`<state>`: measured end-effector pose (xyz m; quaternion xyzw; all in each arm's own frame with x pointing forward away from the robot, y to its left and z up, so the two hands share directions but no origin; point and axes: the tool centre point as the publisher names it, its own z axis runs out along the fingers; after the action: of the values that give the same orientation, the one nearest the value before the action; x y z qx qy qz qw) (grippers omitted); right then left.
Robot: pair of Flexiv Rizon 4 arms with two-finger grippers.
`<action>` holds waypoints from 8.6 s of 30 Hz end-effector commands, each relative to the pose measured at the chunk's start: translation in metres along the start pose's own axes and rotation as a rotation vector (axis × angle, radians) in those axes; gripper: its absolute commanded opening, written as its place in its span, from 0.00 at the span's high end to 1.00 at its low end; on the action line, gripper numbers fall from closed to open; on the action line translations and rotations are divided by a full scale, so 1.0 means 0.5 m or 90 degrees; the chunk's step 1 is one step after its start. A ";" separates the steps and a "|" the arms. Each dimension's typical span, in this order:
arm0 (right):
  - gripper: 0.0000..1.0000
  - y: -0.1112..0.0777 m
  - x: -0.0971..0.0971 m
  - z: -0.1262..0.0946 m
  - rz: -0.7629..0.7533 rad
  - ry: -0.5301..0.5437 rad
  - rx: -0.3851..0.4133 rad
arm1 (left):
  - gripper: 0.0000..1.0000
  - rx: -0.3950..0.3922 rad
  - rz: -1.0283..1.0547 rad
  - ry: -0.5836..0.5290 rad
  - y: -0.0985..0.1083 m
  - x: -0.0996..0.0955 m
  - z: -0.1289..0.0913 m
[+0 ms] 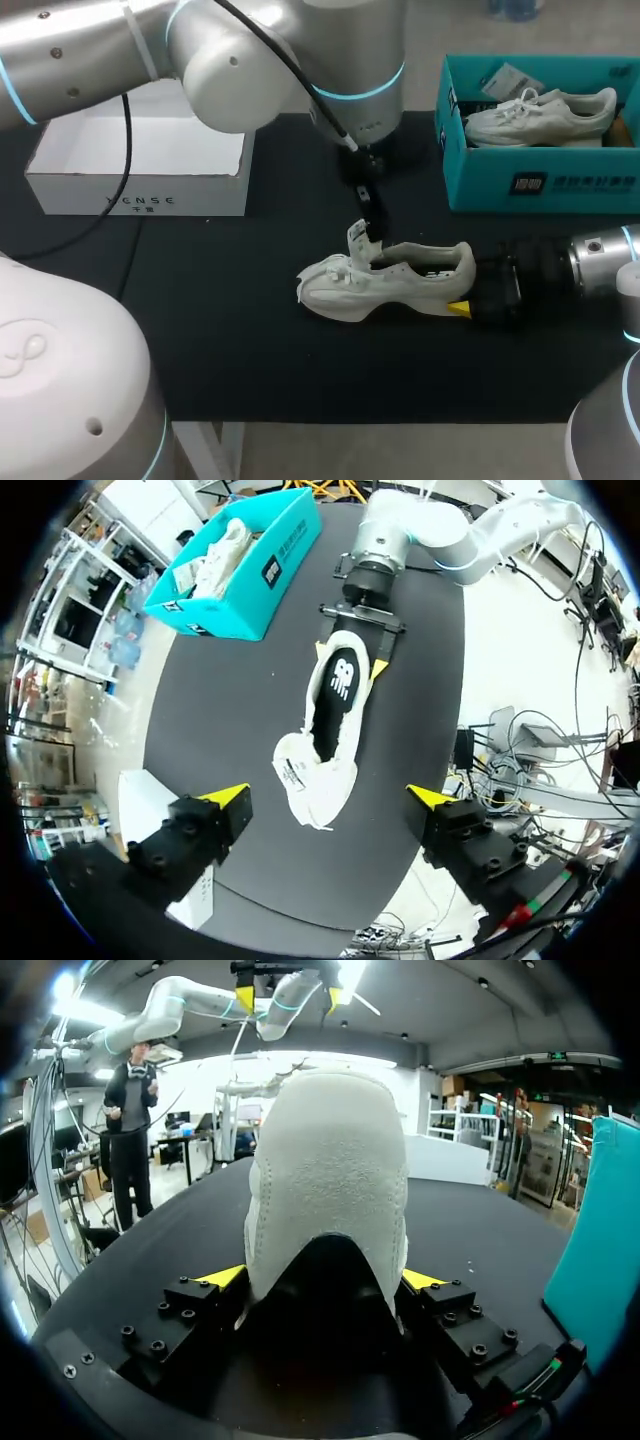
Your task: Take the shoe out of the shoebox, open the shoe tongue, remove and reinsert the insole, then place the shoe into the shoebox
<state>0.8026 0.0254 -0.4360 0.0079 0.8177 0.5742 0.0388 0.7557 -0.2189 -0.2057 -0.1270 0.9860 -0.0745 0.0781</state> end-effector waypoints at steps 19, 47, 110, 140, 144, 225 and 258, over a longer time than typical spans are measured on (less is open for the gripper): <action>1.00 -0.006 0.000 0.006 0.000 -0.002 0.001 | 1.00 -0.112 0.047 0.041 -0.128 0.041 0.168; 1.00 -0.006 0.000 0.006 0.000 -0.002 0.001 | 1.00 -0.129 0.081 0.044 -0.101 0.051 0.312; 1.00 -0.006 0.000 0.006 0.000 -0.002 0.001 | 1.00 -0.125 0.103 -0.022 -0.091 0.019 0.445; 1.00 -0.006 0.000 0.006 0.000 -0.002 0.001 | 1.00 -0.018 0.076 -0.082 -0.116 0.000 0.253; 1.00 -0.006 0.000 0.006 0.000 -0.002 0.001 | 1.00 -0.016 0.065 -0.076 -0.111 -0.002 0.240; 1.00 -0.006 0.000 0.006 0.000 -0.002 0.001 | 1.00 0.149 0.010 0.068 -0.233 0.040 0.092; 1.00 -0.006 0.000 0.006 0.000 -0.002 0.001 | 1.00 0.401 -0.083 0.268 -0.138 -0.100 -0.196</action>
<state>0.8035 0.0257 -0.4357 0.0079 0.8172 0.5750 0.0391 0.8100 -0.2632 -0.0904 -0.1312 0.9056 -0.3867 -0.1148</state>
